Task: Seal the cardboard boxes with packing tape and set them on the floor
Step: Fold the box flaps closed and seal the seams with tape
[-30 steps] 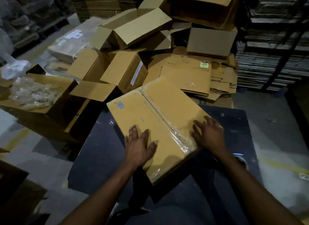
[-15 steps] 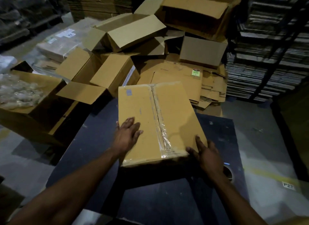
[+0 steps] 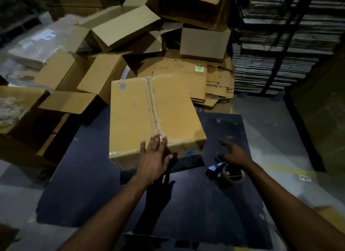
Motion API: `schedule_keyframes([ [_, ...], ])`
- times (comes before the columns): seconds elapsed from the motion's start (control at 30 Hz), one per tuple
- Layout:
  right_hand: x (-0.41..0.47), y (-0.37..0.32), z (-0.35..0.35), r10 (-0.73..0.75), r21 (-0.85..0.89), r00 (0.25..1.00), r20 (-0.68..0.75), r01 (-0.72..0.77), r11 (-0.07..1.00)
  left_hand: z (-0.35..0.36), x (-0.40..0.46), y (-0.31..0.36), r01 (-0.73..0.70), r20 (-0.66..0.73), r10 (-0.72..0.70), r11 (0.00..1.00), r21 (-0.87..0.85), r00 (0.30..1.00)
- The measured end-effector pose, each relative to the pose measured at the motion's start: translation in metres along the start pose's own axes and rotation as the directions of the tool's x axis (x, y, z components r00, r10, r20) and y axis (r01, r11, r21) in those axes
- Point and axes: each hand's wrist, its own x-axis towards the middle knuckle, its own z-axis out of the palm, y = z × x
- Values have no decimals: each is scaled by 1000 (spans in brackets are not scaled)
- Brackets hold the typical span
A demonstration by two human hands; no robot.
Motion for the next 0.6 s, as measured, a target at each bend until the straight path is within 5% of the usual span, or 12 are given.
schedule_keyframes([
  [0.13, -13, 55, 9, 141, -381, 959, 246, -38, 924, 21, -10, 1, -9, -9, 10, 990, 140, 1000],
  [0.3, -16, 58, 24, 30, -580, 991, 132, 53, 813, 12, -7, 6, 4, 49, -11, 991, 137, 999],
  [0.47, -23, 58, 39, 52, -530, 989, 137, 29, 847, -4, -11, 28, 27, -31, -27, 1000, -12, 999],
  [0.53, -30, 56, 42, 61, -436, 987, 148, 10, 900, -11, -25, 47, 43, -93, -64, 975, -217, 994],
  [0.6, -43, 44, 42, 26, -338, 995, 100, 9, 941, -13, -44, 71, 244, 54, -249, 844, -478, 967],
])
